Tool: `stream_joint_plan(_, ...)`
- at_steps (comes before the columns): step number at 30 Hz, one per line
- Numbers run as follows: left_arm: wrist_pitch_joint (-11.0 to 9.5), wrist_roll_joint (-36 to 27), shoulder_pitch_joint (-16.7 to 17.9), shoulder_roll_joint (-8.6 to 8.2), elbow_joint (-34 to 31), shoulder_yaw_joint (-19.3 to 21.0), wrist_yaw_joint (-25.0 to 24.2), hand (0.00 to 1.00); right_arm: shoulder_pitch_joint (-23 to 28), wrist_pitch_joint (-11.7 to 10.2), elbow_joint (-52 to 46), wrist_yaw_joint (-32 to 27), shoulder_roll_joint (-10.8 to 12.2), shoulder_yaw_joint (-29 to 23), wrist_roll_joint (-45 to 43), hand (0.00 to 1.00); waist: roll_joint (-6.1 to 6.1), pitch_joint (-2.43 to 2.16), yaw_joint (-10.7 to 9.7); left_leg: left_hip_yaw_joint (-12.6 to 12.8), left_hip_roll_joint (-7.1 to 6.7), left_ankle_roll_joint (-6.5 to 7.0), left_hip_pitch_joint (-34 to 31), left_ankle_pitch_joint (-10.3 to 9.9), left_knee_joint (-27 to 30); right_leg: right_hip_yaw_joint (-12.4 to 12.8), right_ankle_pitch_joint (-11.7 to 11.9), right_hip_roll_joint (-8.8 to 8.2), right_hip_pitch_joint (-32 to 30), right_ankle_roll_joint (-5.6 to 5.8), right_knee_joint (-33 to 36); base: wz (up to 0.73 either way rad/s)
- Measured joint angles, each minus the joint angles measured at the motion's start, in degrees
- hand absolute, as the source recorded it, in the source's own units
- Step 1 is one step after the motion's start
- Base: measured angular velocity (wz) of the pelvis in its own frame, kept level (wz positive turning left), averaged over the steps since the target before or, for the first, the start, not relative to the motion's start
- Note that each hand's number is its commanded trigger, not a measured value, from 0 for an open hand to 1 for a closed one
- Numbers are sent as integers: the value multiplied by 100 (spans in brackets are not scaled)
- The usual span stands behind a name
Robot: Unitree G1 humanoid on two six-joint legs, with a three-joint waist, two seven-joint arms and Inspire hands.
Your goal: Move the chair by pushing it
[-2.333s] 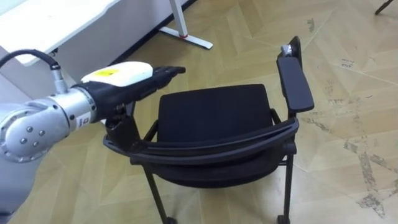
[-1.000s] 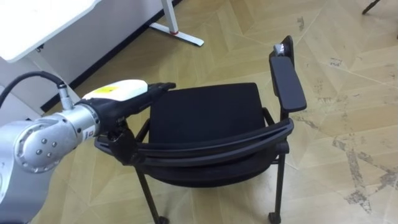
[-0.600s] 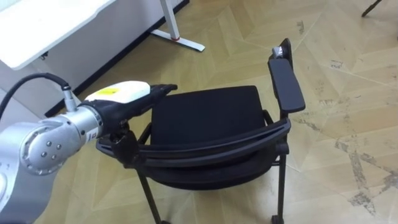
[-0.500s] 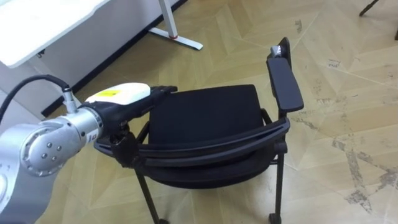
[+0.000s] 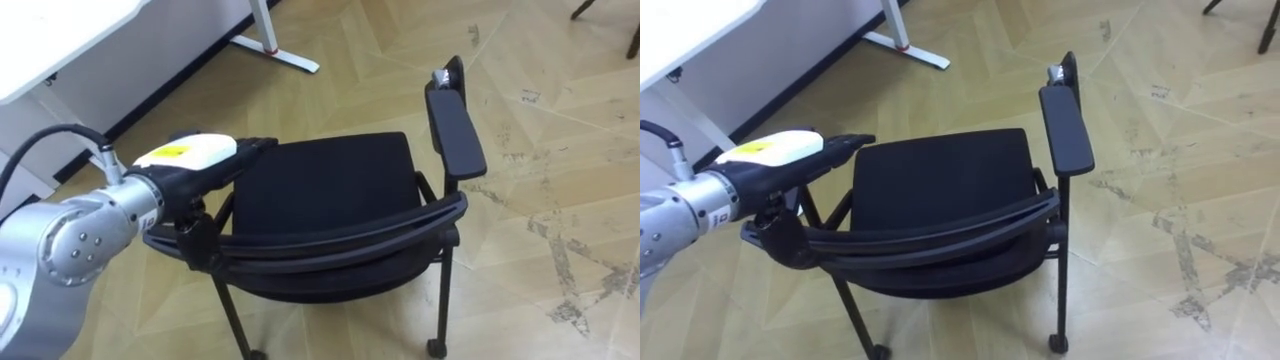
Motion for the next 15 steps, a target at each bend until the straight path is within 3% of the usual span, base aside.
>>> stream_joint_plan(3,-38,53,55,-17,1,-31,121,0,0,-3,5,-97,1,1,18,0,-2,-11,-2,5,-2,0,-6,0,5,0,0,0,-4,0,-7,-1)
stream_joint_plan(8,-129,88,152,-24,1,-32,195,0,4,-14,17,-244,3,0,22,0,-26,-70,-7,24,-2,0,0,0,18,5,0,-1,0,-1,-11,-1)
stream_joint_plan(15,-284,113,215,-123,219,-44,599,0,2,-37,4,-376,7,-1,103,0,-18,-82,-15,27,3,-1,103,-1,-1,5,0,1,93,-1,-9,0)
